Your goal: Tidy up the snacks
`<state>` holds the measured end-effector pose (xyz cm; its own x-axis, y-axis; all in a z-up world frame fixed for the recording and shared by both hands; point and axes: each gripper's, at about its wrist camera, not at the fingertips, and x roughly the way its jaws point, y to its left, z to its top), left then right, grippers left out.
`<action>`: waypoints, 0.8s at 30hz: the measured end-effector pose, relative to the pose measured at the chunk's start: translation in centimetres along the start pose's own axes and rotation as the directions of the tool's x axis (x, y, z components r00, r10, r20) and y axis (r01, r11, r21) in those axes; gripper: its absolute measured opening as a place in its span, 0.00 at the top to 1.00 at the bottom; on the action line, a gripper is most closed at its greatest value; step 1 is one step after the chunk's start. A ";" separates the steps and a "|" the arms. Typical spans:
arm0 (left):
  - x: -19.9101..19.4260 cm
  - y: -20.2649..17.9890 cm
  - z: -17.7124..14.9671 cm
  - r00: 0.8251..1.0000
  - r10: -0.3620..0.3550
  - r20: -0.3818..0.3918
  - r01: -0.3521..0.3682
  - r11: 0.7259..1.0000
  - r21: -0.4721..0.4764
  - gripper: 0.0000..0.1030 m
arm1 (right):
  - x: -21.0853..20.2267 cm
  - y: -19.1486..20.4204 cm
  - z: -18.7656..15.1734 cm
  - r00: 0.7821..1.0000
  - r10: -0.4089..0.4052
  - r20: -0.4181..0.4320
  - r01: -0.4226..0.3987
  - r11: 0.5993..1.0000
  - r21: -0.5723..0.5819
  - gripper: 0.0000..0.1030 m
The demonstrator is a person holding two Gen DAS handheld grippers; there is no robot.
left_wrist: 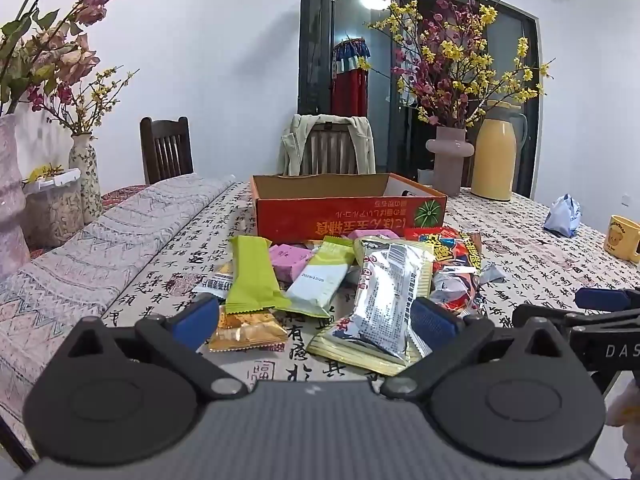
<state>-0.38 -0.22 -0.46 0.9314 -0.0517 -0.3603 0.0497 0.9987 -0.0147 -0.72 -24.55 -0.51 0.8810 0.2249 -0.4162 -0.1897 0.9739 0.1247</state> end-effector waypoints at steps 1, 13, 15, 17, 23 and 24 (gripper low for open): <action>0.0 0.0 -0.1 1.000 -0.001 0.000 0.001 1.000 0.000 0.00 | -0.1 0.0 0.0 1.000 0.000 0.000 0.000 1.000 0.001 0.00; 0.1 0.0 -0.3 1.000 0.003 -0.008 -0.004 1.000 -0.008 0.00 | 0.1 0.1 -0.1 1.000 0.002 -0.010 -0.002 1.000 0.005 0.00; 0.1 0.0 -0.3 1.000 0.004 -0.009 -0.004 1.000 -0.009 0.00 | 0.1 0.1 -0.1 1.000 0.001 -0.010 -0.001 1.000 0.005 0.00; 0.1 0.0 -0.3 1.000 0.003 -0.009 -0.003 1.000 -0.009 0.00 | 0.1 0.1 -0.1 1.000 0.002 -0.011 -0.002 1.000 0.005 0.00; 0.2 0.1 -0.3 1.000 0.001 -0.012 -0.001 1.000 -0.016 0.00 | 0.1 0.0 -0.1 1.000 0.002 -0.011 -0.002 1.000 0.005 0.00; 0.3 0.1 -0.3 1.000 0.002 -0.012 -0.002 1.000 -0.015 0.00 | 0.1 0.0 -0.1 1.000 0.002 -0.011 -0.002 1.000 0.005 0.00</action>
<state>-0.22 -0.09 -0.81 0.9271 -0.0498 -0.3715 0.0425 0.9987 -0.0280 -0.64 -24.46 -0.64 0.8759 0.2269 -0.4258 -0.1890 0.9733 0.1301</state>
